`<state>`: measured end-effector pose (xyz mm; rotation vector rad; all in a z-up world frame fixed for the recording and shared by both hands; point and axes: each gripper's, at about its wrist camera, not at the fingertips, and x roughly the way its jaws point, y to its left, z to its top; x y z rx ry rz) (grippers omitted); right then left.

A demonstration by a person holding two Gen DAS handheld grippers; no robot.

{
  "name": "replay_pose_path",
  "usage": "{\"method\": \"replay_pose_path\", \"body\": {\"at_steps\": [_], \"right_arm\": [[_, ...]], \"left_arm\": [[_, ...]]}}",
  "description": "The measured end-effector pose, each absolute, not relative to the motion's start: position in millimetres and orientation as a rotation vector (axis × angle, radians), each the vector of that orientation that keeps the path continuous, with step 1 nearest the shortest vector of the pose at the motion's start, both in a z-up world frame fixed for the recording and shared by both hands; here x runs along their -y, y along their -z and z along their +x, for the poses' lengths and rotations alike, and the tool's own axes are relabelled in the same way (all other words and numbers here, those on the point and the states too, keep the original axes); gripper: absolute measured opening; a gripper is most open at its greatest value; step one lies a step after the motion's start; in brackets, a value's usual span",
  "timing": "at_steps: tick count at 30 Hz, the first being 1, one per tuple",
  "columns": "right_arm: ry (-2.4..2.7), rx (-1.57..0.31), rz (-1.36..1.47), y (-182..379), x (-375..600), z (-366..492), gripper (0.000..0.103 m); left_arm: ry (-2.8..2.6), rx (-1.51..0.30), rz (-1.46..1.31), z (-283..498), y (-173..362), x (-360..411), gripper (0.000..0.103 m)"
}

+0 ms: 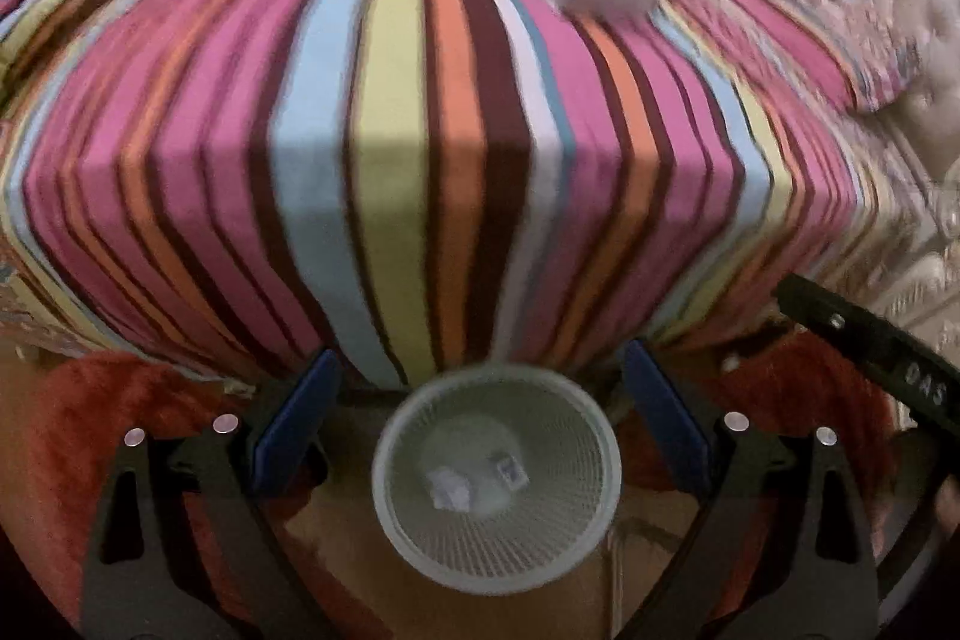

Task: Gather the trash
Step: 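Move both open tools back up toward the trash on the bed, then grasp the green-printed tissue pack with the left tool while the right grasps the pink box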

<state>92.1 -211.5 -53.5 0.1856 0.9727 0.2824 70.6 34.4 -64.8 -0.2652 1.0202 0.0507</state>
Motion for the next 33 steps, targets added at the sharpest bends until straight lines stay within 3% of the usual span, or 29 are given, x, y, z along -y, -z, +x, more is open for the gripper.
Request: {"method": "replay_pose_path", "body": {"at_steps": [9,20,33], "right_arm": [[-0.347,-0.871,0.237,21.3,213.6,135.7,0.075],[-0.428,-0.776,0.123,-4.5,173.7,188.8,0.075],[-0.518,-0.783,-0.005,4.7,127.7,244.4,0.075]], "left_arm": [[-0.079,-0.916,-0.278,114.2,26.2,-76.2,0.092],[-0.014,-0.843,-0.27,245.8,-19.3,-85.8,0.092],[0.058,-0.984,-0.244,367.1,7.2,-71.8,0.092]]}}
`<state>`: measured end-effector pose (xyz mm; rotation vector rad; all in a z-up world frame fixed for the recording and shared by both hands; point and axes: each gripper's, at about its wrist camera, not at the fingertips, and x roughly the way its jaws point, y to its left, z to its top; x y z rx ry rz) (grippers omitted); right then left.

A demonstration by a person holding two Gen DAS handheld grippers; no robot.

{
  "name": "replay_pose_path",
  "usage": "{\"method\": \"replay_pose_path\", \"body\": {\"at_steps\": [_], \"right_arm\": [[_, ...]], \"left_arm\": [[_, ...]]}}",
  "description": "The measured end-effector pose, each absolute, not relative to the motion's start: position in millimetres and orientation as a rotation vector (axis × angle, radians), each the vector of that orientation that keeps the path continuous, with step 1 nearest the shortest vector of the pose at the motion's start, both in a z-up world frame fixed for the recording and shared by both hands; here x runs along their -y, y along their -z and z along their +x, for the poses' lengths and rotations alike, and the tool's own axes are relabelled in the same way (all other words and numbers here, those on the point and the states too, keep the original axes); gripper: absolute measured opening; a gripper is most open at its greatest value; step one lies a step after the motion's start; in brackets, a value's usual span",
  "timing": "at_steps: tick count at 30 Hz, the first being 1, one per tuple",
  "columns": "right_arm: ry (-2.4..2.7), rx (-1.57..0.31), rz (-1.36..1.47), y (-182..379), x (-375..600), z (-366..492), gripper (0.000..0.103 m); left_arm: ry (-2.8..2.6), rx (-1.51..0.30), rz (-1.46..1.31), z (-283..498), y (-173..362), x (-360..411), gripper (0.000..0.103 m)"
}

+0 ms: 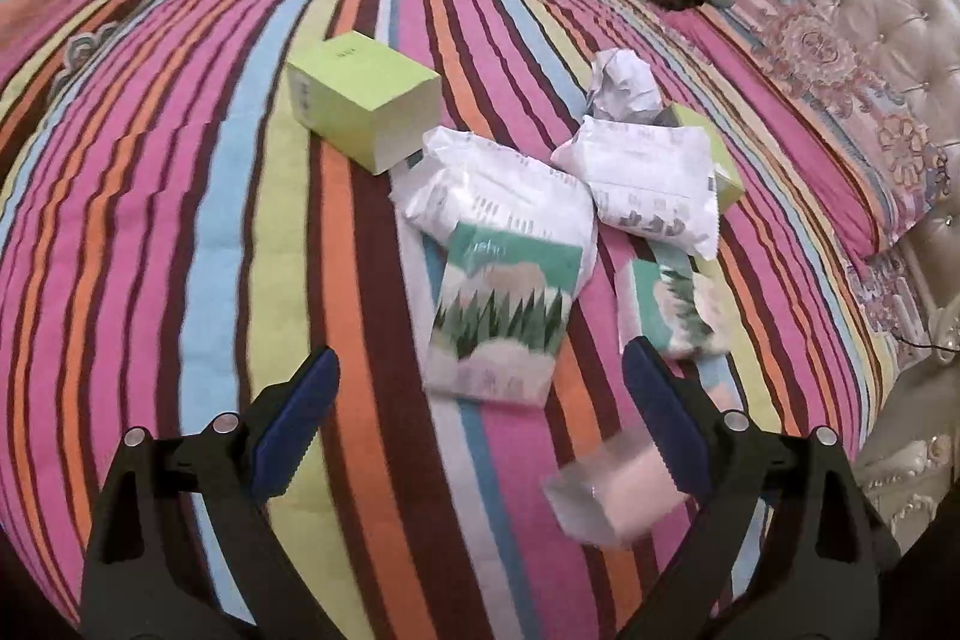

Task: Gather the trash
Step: 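Grasp the green-printed tissue pack with the left tool while the right grasps the pink box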

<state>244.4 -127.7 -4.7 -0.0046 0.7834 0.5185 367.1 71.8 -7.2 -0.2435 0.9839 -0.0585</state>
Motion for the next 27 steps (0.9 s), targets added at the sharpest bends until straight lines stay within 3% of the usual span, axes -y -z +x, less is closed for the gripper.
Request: {"method": "replay_pose_path", "body": {"at_steps": [27], "right_arm": [[-0.557,-0.815,-0.055,12.2,89.4,284.8,0.075]], "left_arm": [[0.038,-1.113,-0.21,419.1,47.2,-71.1,0.092]]}}
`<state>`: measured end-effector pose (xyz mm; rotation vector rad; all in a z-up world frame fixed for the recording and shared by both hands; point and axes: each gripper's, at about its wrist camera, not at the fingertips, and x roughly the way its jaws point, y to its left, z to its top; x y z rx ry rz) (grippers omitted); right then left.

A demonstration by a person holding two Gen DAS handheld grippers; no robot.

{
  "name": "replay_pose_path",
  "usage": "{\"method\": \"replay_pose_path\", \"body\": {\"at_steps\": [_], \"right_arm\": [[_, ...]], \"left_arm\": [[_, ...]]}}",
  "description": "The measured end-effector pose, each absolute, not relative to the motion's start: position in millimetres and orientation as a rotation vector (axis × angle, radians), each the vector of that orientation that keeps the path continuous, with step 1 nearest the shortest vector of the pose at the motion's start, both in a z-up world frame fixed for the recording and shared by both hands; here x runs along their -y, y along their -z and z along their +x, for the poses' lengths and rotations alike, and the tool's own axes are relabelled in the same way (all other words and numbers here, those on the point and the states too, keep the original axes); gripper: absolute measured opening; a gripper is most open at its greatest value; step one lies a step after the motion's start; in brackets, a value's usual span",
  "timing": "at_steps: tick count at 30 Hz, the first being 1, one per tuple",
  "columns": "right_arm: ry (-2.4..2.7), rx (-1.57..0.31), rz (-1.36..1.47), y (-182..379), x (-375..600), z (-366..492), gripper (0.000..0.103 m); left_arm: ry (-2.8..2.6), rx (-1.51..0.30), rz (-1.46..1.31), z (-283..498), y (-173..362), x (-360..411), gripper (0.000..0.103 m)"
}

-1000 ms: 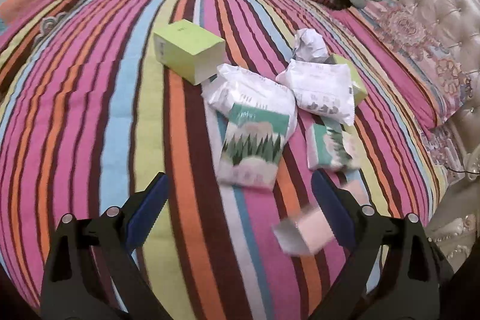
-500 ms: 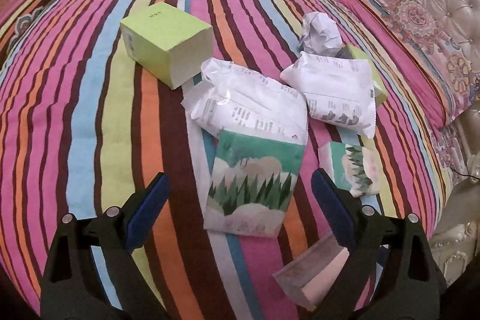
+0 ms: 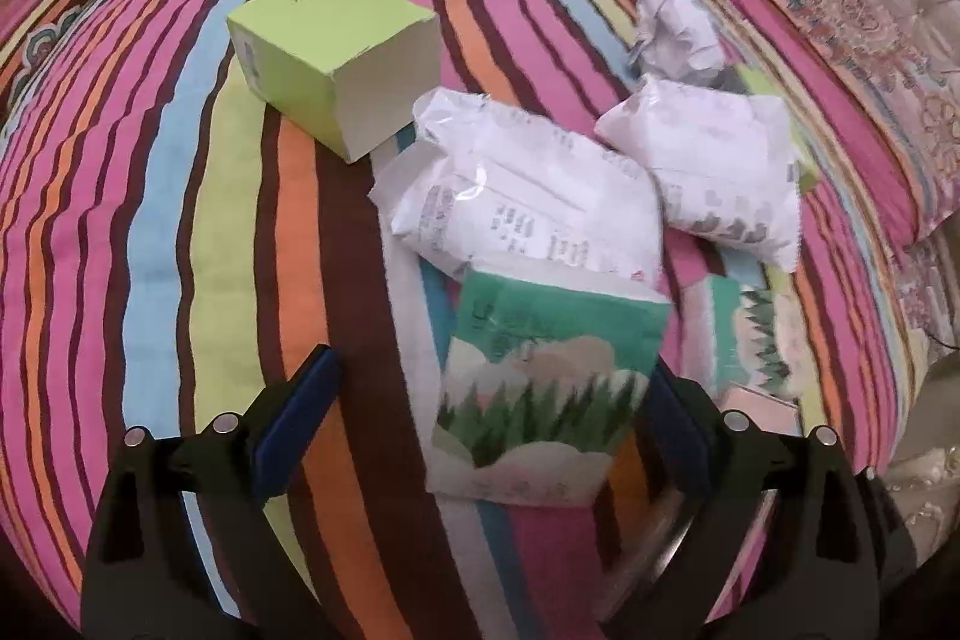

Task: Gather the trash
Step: 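Grasp the green-printed tissue pack with the left tool while the right grasps the pink box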

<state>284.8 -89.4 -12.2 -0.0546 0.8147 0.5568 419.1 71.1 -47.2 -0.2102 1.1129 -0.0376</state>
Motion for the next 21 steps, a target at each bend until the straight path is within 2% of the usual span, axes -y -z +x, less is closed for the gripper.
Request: {"method": "replay_pose_path", "body": {"at_steps": [3,5,8,10,21], "right_arm": [[-0.547,-0.817,-0.102,15.9,83.0,286.9,0.077],[-0.547,-0.832,-0.128,20.5,79.5,287.5,0.078],[-0.554,-0.83,-0.17,26.8,76.0,286.2,0.078],[-0.554,-0.829,-0.158,29.0,77.2,287.0,0.078],[-0.591,-0.804,-0.014,7.5,92.8,256.4,0.078]], "left_arm": [[0.032,-1.113,-0.215,419.1,48.6,-73.0,0.089],[0.011,-1.113,-0.193,417.6,48.0,-74.3,0.073],[-0.004,-1.11,-0.185,415.8,46.5,-81.9,0.059],[-0.002,-1.102,-0.221,413.2,45.2,-90.0,0.053],[0.034,-1.083,-0.284,408.6,44.0,-102.4,0.052]]}}
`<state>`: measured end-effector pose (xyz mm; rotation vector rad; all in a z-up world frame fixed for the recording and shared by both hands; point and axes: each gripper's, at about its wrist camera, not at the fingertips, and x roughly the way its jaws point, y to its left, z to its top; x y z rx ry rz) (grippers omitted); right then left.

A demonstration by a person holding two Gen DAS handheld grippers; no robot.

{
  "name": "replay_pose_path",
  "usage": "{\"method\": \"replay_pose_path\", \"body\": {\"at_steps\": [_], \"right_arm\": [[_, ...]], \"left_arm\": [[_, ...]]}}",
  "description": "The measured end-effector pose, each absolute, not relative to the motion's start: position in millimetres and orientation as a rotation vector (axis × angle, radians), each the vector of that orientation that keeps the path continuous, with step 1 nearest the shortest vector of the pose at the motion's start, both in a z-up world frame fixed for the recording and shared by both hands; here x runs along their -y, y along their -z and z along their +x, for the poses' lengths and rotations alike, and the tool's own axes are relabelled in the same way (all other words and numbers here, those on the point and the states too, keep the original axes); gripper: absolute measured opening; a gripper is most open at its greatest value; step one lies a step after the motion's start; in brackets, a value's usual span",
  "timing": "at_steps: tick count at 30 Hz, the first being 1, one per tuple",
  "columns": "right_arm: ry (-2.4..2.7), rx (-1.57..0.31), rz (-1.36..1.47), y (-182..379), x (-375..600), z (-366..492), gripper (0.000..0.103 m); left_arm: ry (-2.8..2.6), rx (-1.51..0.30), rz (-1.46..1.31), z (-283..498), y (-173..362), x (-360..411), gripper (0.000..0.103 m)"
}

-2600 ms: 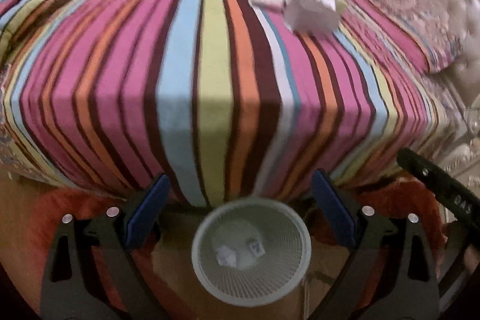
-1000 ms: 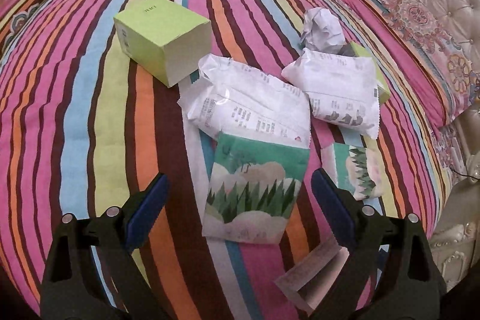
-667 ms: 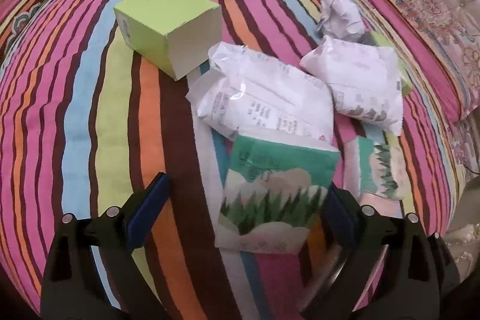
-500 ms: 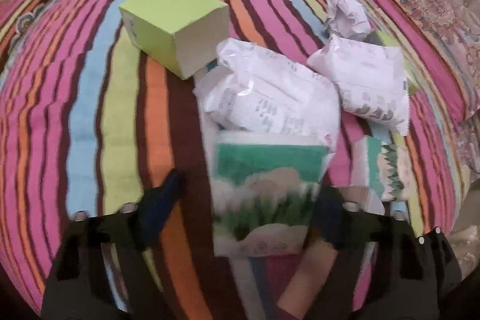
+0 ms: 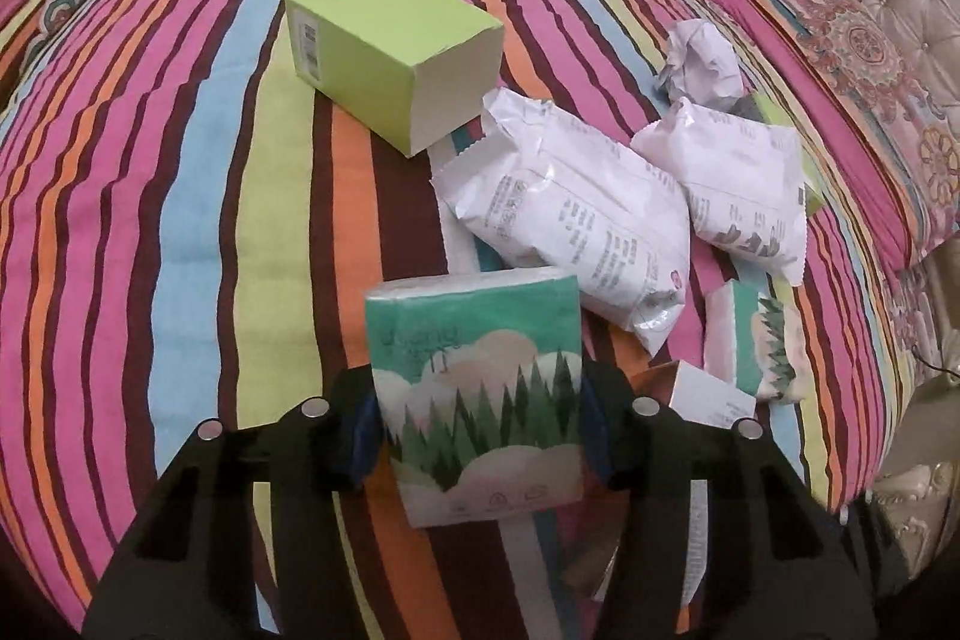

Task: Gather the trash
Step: 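Grasp the green-printed tissue pack with the left tool while the right grasps the pink box, then carry the tissue pack and pink box down toward the wastebasket with both tools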

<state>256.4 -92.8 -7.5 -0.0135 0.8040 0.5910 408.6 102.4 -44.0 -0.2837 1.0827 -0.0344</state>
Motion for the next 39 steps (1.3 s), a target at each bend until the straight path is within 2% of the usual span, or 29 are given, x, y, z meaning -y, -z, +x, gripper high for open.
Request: {"method": "replay_pose_path", "body": {"at_steps": [4,15,17,19,23,39], "right_arm": [[-0.534,-0.798,0.048,6.8,78.2,254.6,0.078],[-0.329,-0.813,-0.006,24.0,45.9,283.6,0.078],[-0.316,-0.83,-0.037,29.3,45.9,289.7,0.076],[-0.324,-0.821,-0.031,29.8,52.0,290.2,0.068],[-0.349,-0.82,-0.031,28.8,64.9,287.6,0.059],[-0.489,-0.902,0.198,9.9,148.5,219.5,0.057]], "left_arm": [[0.044,-1.084,-0.306,411.2,44.6,-103.0,0.052],[0.127,-1.124,-0.242,421.0,40.0,-109.6,0.05],[0.131,-1.117,-0.252,419.4,40.2,-111.5,0.049],[0.129,-1.103,-0.262,414.7,40.3,-113.0,0.049],[0.124,-1.073,-0.277,401.4,38.4,-118.0,0.049],[0.13,-0.996,-0.293,261.2,21.8,-89.8,0.049]]}}
